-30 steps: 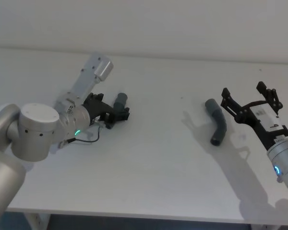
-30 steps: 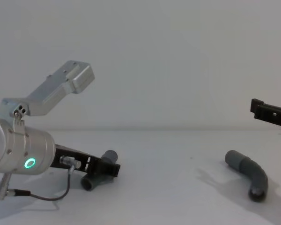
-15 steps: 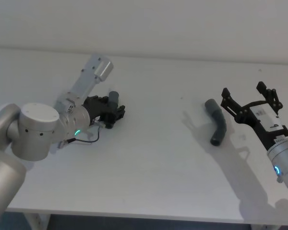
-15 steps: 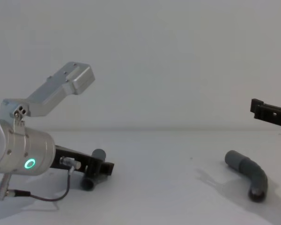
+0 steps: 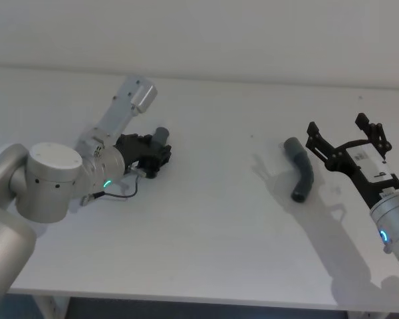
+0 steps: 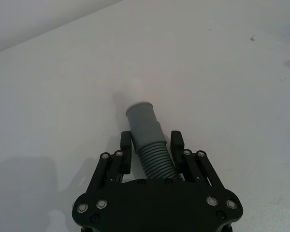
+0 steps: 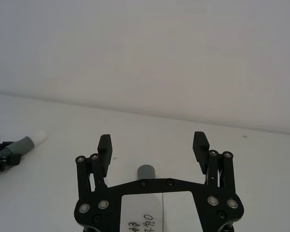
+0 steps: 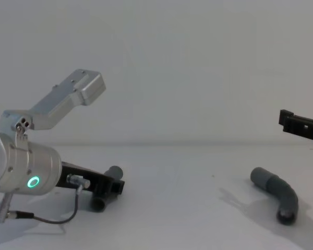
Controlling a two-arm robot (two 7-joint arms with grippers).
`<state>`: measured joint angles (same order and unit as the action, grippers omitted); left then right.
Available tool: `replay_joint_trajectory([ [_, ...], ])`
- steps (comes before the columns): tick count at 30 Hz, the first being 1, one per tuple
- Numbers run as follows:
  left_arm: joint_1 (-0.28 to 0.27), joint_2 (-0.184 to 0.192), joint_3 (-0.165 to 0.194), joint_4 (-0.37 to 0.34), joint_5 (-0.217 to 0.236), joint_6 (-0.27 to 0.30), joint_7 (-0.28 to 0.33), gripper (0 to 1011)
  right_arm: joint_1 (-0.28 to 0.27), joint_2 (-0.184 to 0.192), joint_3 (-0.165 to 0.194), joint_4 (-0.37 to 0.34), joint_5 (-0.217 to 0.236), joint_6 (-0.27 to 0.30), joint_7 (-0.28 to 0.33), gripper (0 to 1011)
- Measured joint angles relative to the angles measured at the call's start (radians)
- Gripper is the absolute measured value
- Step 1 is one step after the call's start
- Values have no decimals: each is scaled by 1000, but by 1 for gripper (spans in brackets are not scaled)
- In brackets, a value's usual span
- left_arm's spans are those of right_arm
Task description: Use both hands to pick up one end of the pipe from the table, align the ends, and insert them.
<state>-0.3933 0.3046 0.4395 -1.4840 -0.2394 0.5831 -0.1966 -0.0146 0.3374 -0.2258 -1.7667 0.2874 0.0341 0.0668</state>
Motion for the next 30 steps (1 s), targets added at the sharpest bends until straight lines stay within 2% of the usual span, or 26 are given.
replay_joint_trajectory([
  [10, 0, 0, 0, 1, 0, 1, -1, 424, 1, 5, 0, -2, -4, 10, 4, 1000],
  [16, 0, 0, 0, 1, 0, 1, -1, 387, 8, 24, -8, -13, -20, 53, 15, 1000],
  [20, 0, 0, 0, 1, 0, 1, -1, 374, 17, 38, -14, -19, -34, 93, 23, 1000],
  [26, 0, 0, 0, 1, 0, 1, -1, 371, 45, 66, -34, -25, -63, 187, 37, 1000],
  [27, 0, 0, 0, 1, 0, 1, -1, 371, 45, 66, -34, -25, -63, 187, 37, 1000],
  [30, 0, 0, 0, 1, 0, 1, -1, 371, 62, 76, -45, -25, -78, 240, 44, 1000],
])
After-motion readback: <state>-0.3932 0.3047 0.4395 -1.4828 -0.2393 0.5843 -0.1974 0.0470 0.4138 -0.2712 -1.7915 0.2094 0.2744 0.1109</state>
